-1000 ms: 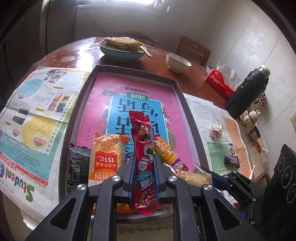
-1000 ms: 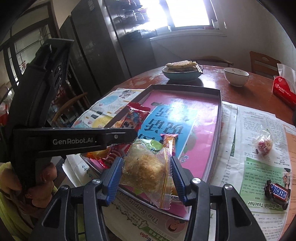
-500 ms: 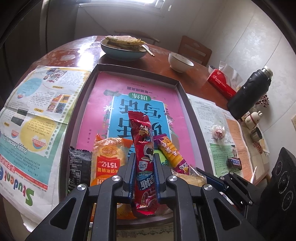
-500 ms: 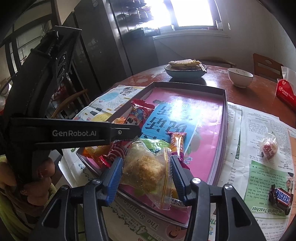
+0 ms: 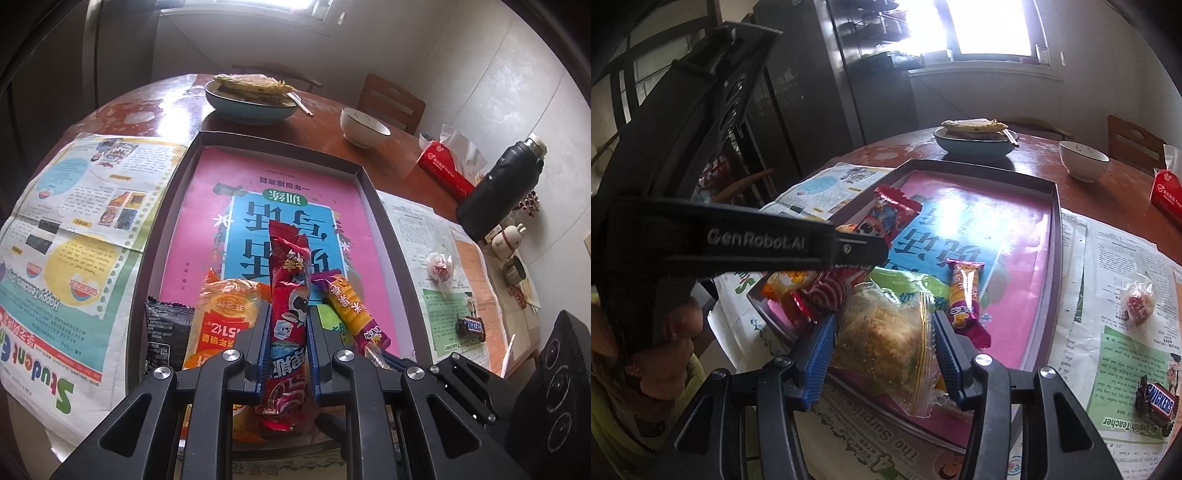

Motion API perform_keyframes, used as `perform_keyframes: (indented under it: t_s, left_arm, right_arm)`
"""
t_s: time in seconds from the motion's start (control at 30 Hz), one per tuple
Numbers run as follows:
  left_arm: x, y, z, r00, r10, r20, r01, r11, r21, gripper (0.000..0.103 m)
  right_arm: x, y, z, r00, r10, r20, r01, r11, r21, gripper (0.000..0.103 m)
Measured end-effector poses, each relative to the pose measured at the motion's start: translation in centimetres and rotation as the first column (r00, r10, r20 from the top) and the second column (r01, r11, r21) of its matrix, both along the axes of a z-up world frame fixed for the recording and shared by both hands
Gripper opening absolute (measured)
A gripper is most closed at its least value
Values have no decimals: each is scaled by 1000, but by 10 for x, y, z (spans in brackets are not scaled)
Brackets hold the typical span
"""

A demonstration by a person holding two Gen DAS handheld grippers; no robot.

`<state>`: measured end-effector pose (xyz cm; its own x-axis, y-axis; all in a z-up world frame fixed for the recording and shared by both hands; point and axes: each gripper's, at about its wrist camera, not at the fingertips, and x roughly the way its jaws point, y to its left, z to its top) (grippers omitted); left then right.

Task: Organize snacks
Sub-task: 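Lower the red candy stick into the tray with the left tool while the right tool releases the pastry bag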

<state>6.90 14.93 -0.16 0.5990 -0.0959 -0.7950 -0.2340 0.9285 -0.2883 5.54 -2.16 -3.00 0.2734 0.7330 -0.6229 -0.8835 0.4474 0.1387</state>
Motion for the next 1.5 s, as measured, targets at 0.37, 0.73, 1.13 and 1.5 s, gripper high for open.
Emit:
perform_keyframes:
  t_s: [0.37,0.73,1.13,1.5]
  left_arm:
    - [-1,1,1,1000,0,0,0,1000,2,18]
    - [-3,3,4,1000,6,7,-6,1000,-2,18]
    - [-4,2,6,1000,7,11,-7,1000,2,19]
    - [-6,1,10,1000,1,24,-2,1000,6,37]
  right_arm:
    - [-5,-1,-4,1000,15,17,-14,1000,-27,54]
    - [-6,-9,0,1000,9,17,-8,1000,-28,56]
    - [-4,-13,3,1000,1,18,-1,1000,-21,56]
    - [-5,-18,9,1000,-14,27,15,1000,-10,56]
